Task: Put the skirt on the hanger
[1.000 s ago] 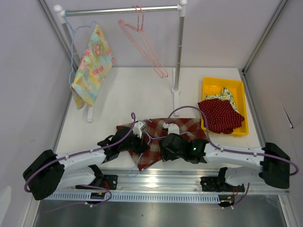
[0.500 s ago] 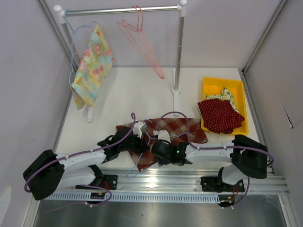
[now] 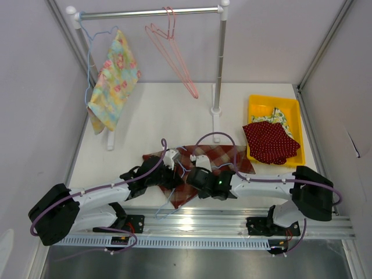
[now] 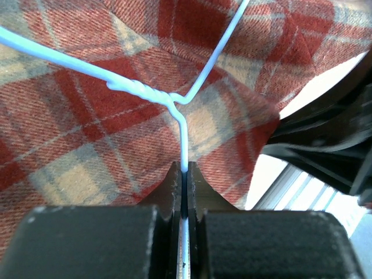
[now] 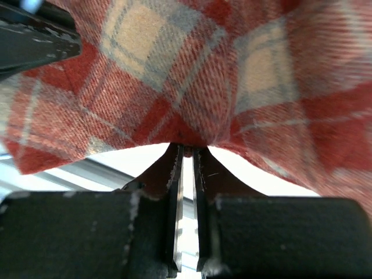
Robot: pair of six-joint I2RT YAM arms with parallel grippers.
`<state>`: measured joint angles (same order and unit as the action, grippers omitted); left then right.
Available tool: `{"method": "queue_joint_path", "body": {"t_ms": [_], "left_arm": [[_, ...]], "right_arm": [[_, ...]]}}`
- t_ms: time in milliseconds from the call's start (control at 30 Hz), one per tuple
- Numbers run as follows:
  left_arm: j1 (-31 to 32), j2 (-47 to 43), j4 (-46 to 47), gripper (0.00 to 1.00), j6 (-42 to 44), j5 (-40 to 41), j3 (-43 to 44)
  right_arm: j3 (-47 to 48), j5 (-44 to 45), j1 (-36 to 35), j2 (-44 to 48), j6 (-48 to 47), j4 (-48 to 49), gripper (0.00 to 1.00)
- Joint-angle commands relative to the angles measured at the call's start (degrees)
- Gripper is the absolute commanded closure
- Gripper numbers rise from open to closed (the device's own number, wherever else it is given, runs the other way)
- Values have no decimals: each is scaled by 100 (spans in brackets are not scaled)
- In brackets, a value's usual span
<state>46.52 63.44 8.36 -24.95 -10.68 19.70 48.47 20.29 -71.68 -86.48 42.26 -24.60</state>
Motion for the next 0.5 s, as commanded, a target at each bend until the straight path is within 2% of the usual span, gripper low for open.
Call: {"method": "queue_joint_path", "body": {"t_ms": [0, 200, 467], "left_arm": [[-29, 11, 60, 100, 157, 83, 165], [-21, 46, 78, 100, 157, 83, 209], [-29, 133, 61, 100, 174, 241, 499]], "right_arm": [[312, 125, 189, 613, 2, -422, 95], [330, -148, 426, 1387, -7, -712, 94], [304, -280, 427, 1493, 81, -897, 94]]}}
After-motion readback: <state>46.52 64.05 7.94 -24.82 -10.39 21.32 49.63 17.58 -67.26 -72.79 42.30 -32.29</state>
